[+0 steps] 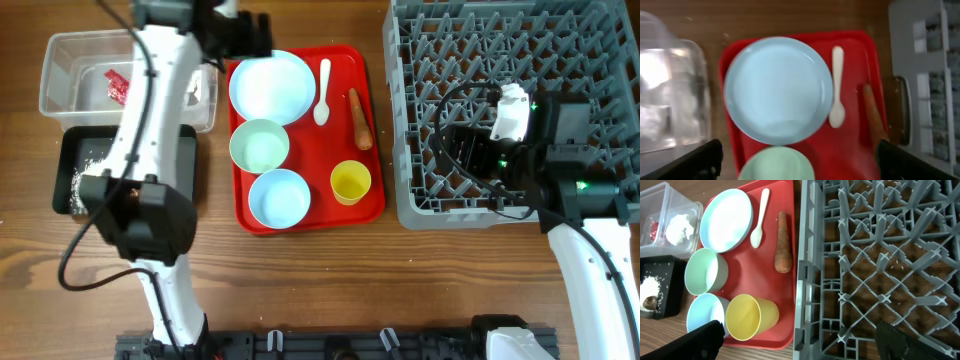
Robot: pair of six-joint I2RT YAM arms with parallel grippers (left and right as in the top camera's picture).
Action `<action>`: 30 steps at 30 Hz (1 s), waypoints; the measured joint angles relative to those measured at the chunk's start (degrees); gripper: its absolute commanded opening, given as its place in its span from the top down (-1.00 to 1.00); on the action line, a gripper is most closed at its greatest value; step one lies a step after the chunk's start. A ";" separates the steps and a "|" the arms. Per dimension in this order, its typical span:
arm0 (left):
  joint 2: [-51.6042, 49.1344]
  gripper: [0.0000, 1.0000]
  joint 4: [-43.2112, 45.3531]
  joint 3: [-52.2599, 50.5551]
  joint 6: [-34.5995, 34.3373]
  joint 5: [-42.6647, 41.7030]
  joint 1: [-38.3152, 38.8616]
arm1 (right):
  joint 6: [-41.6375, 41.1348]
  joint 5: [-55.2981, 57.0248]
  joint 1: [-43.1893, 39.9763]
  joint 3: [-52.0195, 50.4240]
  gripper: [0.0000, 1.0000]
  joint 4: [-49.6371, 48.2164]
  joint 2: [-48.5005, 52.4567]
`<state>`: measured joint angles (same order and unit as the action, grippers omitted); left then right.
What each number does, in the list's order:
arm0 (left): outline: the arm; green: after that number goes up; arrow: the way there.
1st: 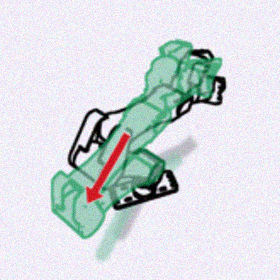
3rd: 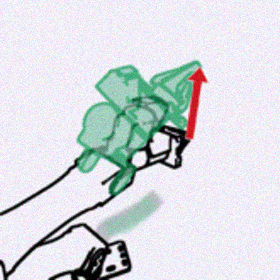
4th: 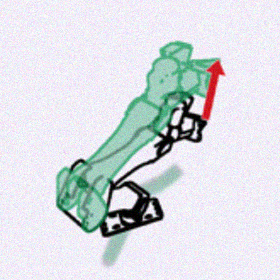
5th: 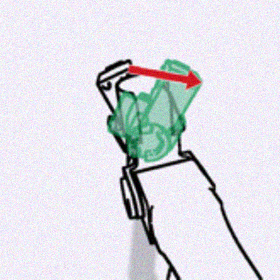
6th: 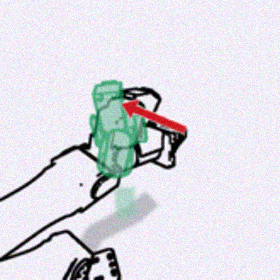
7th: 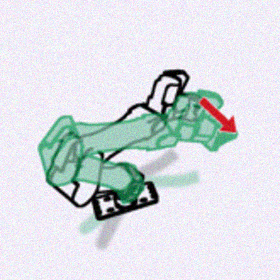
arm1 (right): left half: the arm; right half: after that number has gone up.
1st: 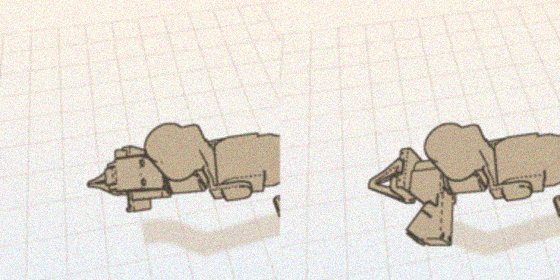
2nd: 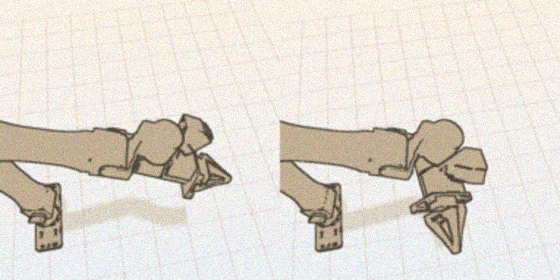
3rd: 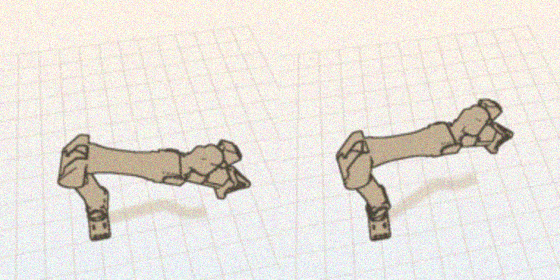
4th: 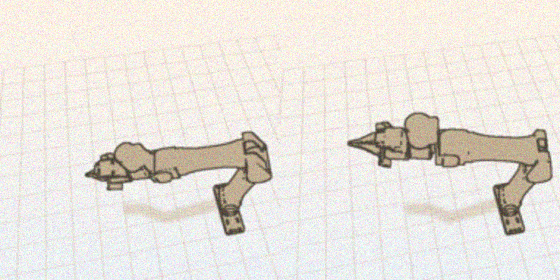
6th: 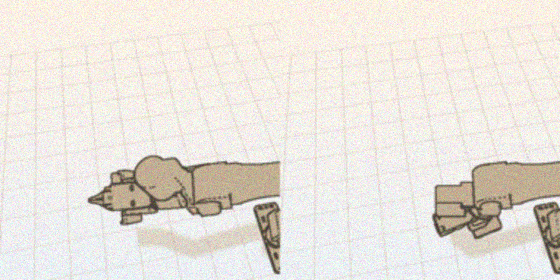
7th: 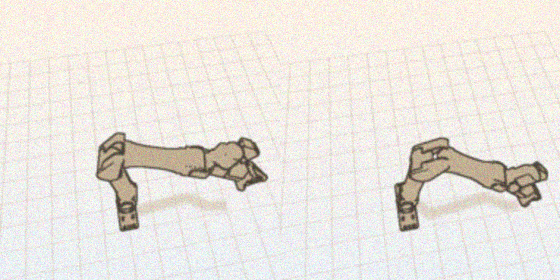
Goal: Sort waste into correct bins and load items into the dishwasher rack
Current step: 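Grasp the carrot with the left gripper and place it on the black tray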
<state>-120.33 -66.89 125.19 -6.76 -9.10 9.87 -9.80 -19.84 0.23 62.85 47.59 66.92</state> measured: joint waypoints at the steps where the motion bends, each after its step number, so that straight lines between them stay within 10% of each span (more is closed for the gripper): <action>1: -0.11 -0.91 -0.61 0.00 0.00 0.00 1.62 | 0.00 0.00 0.00 0.00 -1.00 0.00 0.00; 13: -3.28 -0.88 -0.39 -0.02 -0.90 0.20 14.47 | 0.00 0.00 0.00 0.00 -0.99 0.57 0.00; 22: -18.99 -0.72 7.37 -0.13 -13.92 2.47 23.98 | 0.00 2.56 0.00 0.00 -1.00 3.15 0.00; 30: -21.73 -0.25 8.90 -0.13 -24.63 9.22 25.27 | 0.00 3.72 0.00 0.00 -1.00 3.69 0.00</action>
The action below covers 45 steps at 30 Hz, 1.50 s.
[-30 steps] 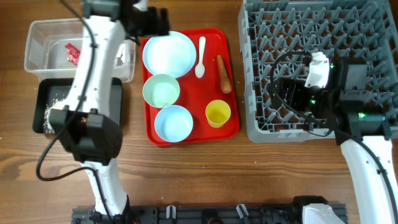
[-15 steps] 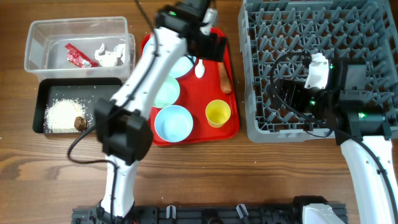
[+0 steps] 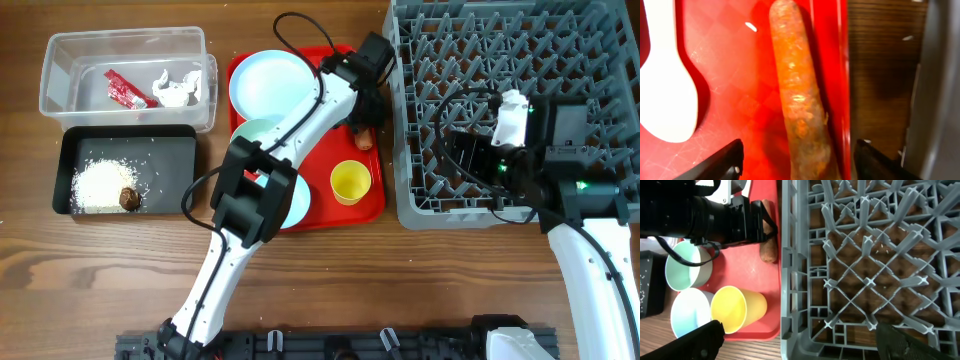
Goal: Sort waste into correct bins and load items into the dishwasher rack
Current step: 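Grasp the carrot with the left gripper and place it on the black tray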
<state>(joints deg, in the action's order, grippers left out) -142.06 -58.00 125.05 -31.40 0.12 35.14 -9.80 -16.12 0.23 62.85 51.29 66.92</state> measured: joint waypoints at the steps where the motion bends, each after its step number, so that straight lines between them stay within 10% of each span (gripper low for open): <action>1: -0.15 -0.15 0.09 0.00 -1.25 0.52 0.00 | 0.00 0.44 0.00 0.00 -1.00 0.37 0.00; 15: -2.16 0.85 0.76 0.24 -8.61 2.43 -0.04 | 0.00 1.22 0.00 0.00 -0.99 1.44 0.00; 23: 1.07 0.91 0.66 -0.22 -5.20 1.81 -2.01 | 0.00 1.22 0.00 0.00 -0.99 1.44 0.00; 31: 37.00 0.91 -22.12 0.57 -2.73 4.11 -23.45 | 0.00 1.22 0.00 0.00 -1.00 1.86 0.00; 36: 39.15 0.92 -35.04 -3.43 -3.32 8.90 -41.13 | 0.00 1.25 0.00 0.00 -1.00 1.86 0.00; 45: 37.81 0.92 3.91 -47.89 -12.98 4.98 -57.29 | 0.00 1.27 0.00 0.00 -0.99 2.08 0.02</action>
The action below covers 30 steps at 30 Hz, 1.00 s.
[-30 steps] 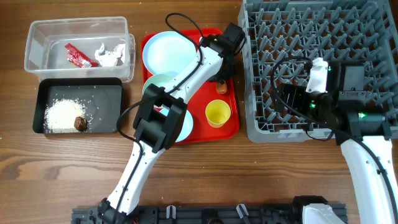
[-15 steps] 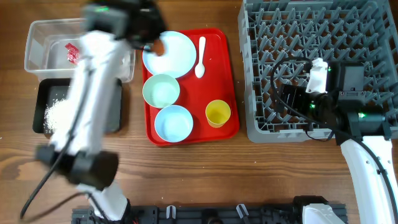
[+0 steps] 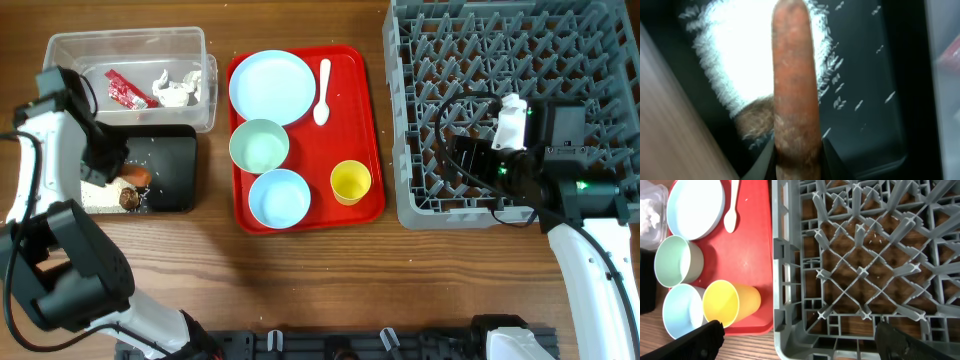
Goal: Sort waste into correct bins and load items into the dishwasher rack
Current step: 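Grasp the carrot with the left gripper and place it on the black tray, then reach the left gripper to the yellow cup and grasp it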
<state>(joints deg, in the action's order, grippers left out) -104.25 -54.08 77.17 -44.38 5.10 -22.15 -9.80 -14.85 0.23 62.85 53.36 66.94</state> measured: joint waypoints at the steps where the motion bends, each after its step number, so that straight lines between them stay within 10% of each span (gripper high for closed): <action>1: -0.07 0.88 4.17 -2.89 -1.46 -0.31 0.00 | 0.00 0.00 0.00 0.00 -0.99 -0.20 0.00; 8: -0.11 0.17 17.49 -11.89 -8.37 -1.05 0.00 | -0.28 0.13 0.00 0.00 -0.99 0.00 0.00; 18: 0.31 -0.11 15.52 -11.89 -8.09 -5.25 0.00 | -0.31 0.13 0.00 0.00 -0.99 0.24 0.00; 23: 19.12 -0.16 11.82 -10.84 4.76 -15.96 0.74 | -0.31 0.13 0.00 0.00 -1.00 -0.55 0.02; 30: 27.39 -0.31 6.12 -10.54 9.86 -18.10 30.51 | -0.48 0.13 0.00 0.00 -0.99 -2.14 0.02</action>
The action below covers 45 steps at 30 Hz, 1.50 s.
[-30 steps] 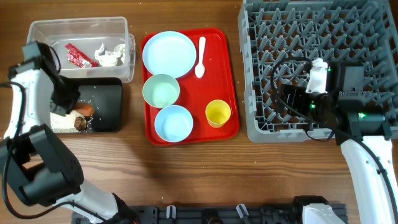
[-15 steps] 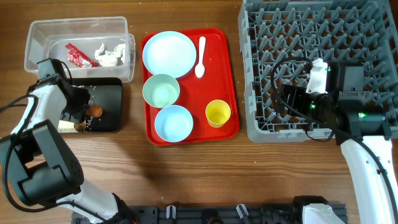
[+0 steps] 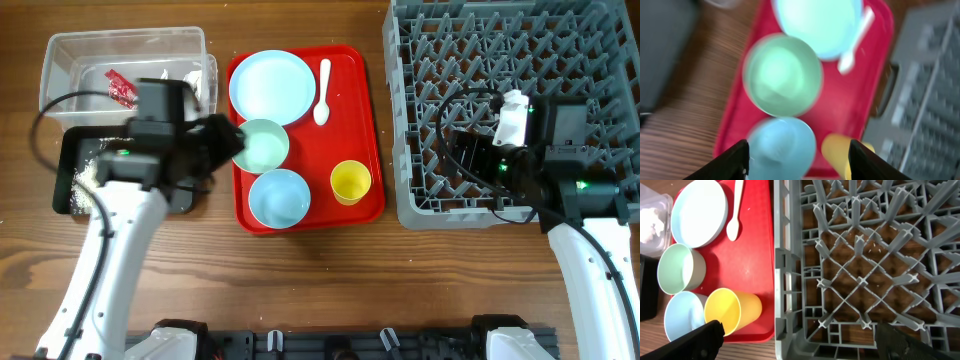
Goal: Sort waste into correct bins and load items into the dishwasher rack
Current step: 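Reach the left gripper to the yellow cup and grasp it, then hand the yellow cup from the left gripper to the right gripper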
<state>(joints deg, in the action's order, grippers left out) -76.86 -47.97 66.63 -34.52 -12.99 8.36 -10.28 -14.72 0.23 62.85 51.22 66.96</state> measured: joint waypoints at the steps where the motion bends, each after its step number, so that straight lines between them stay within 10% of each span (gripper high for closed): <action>1: -1.01 -0.31 1.53 0.04 0.00 0.55 4.55 | 0.02 0.00 0.00 0.00 -0.99 0.04 0.00; 6: -14.84 -0.17 11.43 0.02 2.64 2.21 18.62 | 0.02 0.02 0.00 0.00 -1.00 0.13 0.00; 16: -22.47 -0.19 17.46 0.74 9.33 1.73 22.21 | 0.00 0.00 0.00 0.00 -0.99 0.04 0.00; 19: -24.81 0.12 16.31 1.01 12.55 1.55 24.11 | 0.02 0.02 0.00 0.00 -1.00 0.00 0.00; 22: -27.28 0.88 15.56 1.01 13.66 1.55 24.52 | 0.02 0.02 0.00 0.00 -1.00 0.00 0.00; 31: -27.36 0.92 12.22 5.14 11.56 0.52 24.02 | 0.02 0.00 0.00 0.00 -1.00 -0.04 0.00; 37: -18.58 0.92 8.92 12.26 10.95 -22.60 9.68 | 0.13 -9.14 0.00 0.00 -1.00 -6.43 0.02; 45: -18.12 0.92 9.81 12.39 19.06 -60.70 0.39 | 0.61 -49.46 1.66 -0.57 -1.00 -34.21 8.09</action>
<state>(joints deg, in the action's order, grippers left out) -94.98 -38.15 79.02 -15.46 -73.69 8.75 -9.67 -64.18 1.89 62.28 17.02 75.05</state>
